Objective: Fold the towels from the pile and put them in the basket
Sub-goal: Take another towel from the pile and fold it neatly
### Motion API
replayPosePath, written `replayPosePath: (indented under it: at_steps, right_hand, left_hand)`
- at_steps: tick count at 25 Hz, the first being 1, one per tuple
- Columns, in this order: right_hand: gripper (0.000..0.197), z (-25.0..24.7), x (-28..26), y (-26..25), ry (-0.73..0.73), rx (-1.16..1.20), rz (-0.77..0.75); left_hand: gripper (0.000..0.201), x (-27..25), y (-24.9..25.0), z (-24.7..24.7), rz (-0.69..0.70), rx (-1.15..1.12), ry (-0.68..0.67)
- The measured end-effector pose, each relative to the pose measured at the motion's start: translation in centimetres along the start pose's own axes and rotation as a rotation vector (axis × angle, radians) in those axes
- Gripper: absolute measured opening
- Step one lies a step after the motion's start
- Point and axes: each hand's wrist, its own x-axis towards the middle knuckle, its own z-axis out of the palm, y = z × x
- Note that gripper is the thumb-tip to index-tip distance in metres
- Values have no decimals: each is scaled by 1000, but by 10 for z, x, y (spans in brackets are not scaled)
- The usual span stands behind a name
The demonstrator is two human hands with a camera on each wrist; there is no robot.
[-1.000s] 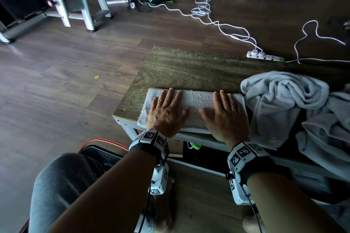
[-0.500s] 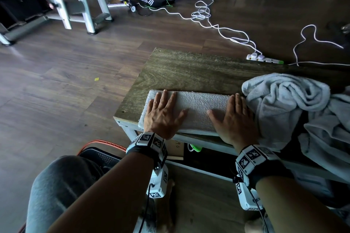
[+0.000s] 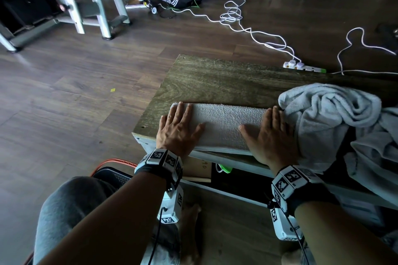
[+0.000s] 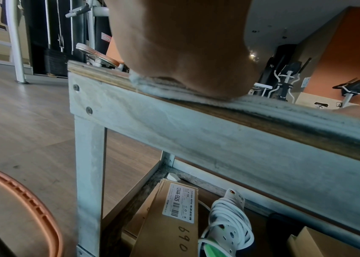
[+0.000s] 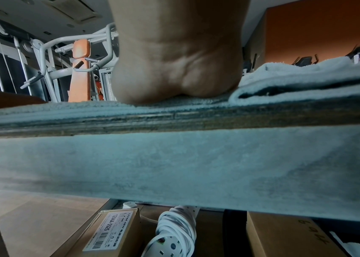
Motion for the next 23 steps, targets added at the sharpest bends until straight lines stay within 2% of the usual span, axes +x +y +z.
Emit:
replayPosePath:
  at_steps: [3, 5, 6, 8, 10, 12, 14, 17, 20, 23]
  right_hand:
    - [109, 2, 3, 2, -39, 9, -9]
    - [100, -3, 3, 2, -40, 6, -31]
    - [89, -7, -1, 2, 11, -12, -66]
    - [54, -13, -17, 0, 192, -61, -228]
    - [32, -15, -39, -3, 236, -67, -385]
    - [29, -12, -51, -5, 208, -52, -390]
    - [30, -11, -43, -9, 205, -46, -351]
    - [38, -10, -25, -15, 111, 10, -369]
    - [36, -13, -28, -21, 166, 28, -413]
    - [41, -8, -48, -23, 106, 168, -488]
  left_hand:
    - [84, -1, -5, -3, -23, -23, -1]
    - [84, -1, -4, -4, -27, -14, 6]
    - [84, -1, -3, -3, -31, -11, 9]
    - [83, 0, -3, -2, -40, -3, 14]
    - [84, 2, -2, -2, -54, 6, 7]
    - [84, 2, 1, 0, -90, 14, 0]
    - [86, -3, 9, -2, -154, 6, 9]
    - [94, -26, 25, -13, -281, 31, 9]
    - [94, -53, 36, -23, -328, 61, 63]
    - [89, -66, 37, -30, -359, -80, 39]
